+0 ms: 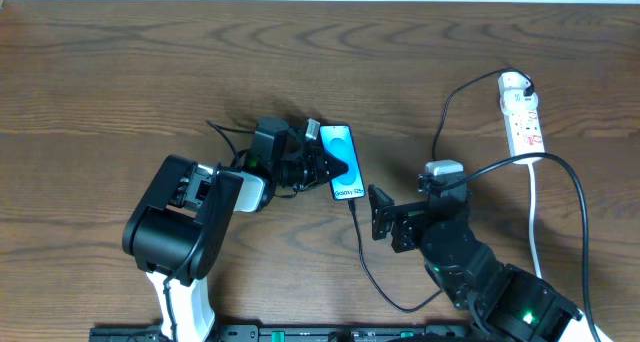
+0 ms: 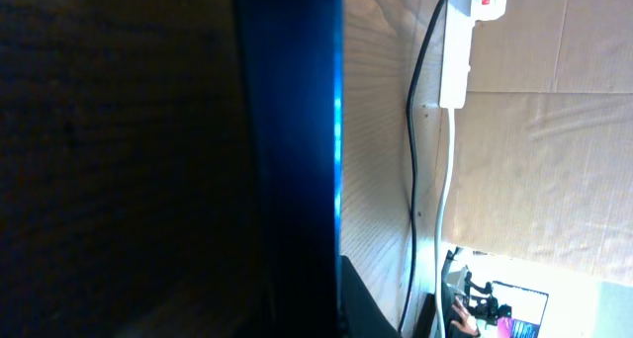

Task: Plug charger to phone and switch on socket
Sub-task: 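Lower the phone with the left gripper and lay it on the table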

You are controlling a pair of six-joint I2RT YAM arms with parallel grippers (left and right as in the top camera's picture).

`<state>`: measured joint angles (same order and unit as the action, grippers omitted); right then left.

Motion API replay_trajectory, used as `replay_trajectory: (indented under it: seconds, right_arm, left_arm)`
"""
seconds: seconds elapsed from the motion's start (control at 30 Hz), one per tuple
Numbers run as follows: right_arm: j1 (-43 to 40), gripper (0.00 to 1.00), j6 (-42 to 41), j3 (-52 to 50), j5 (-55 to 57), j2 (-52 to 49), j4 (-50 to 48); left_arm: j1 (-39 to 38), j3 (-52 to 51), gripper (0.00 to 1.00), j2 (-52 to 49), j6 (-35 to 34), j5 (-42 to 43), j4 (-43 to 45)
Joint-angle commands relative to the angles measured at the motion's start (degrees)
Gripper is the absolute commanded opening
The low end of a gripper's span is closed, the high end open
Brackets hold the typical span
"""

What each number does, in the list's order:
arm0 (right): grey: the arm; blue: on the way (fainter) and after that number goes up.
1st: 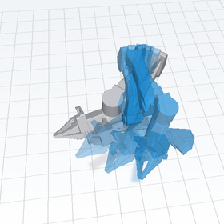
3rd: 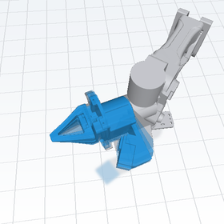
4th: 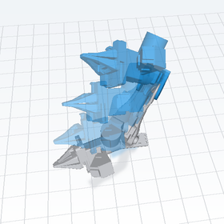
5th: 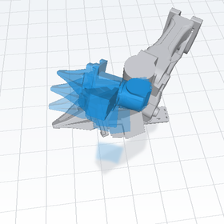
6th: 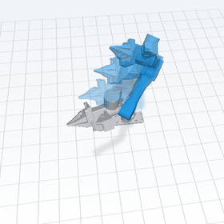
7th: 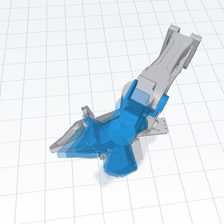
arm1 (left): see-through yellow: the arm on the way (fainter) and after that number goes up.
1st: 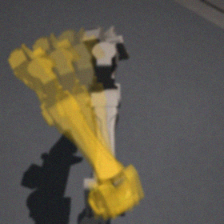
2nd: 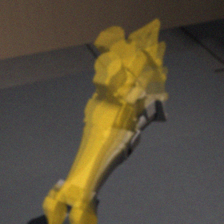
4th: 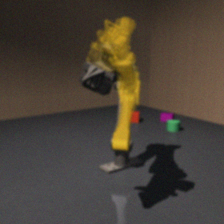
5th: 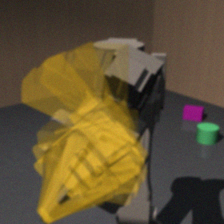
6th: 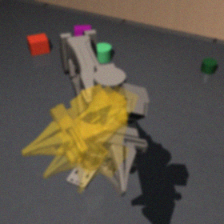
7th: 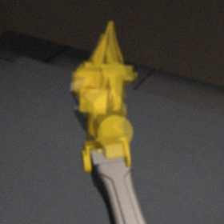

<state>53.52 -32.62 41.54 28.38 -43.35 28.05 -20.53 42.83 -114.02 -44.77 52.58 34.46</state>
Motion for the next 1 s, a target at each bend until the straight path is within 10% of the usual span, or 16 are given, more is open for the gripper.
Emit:
replay_trajectory:
  seconds: [0.0,0.53,0.97]
  right_arm:
    - [-0.3,0.99,-1.2,0.9,1.2,-0.7,0.0]
    - [-0.3,0.99,-1.5,0.9,1.3,-9.4,-0.2]
    - [-0.3,0.99,-17.4,0.9,1.2,-18.7,-0.1]
  left_arm:
    - [-0.1,1.3,0.08,-0.9,0.8,0.7,0.2]
    - [-0.1,1.3,0.17,-0.9,1.7,-4.2,-5.4]
    - [0.3,2.2,0.22,-0.9,5.1,-3.6,-5.3]
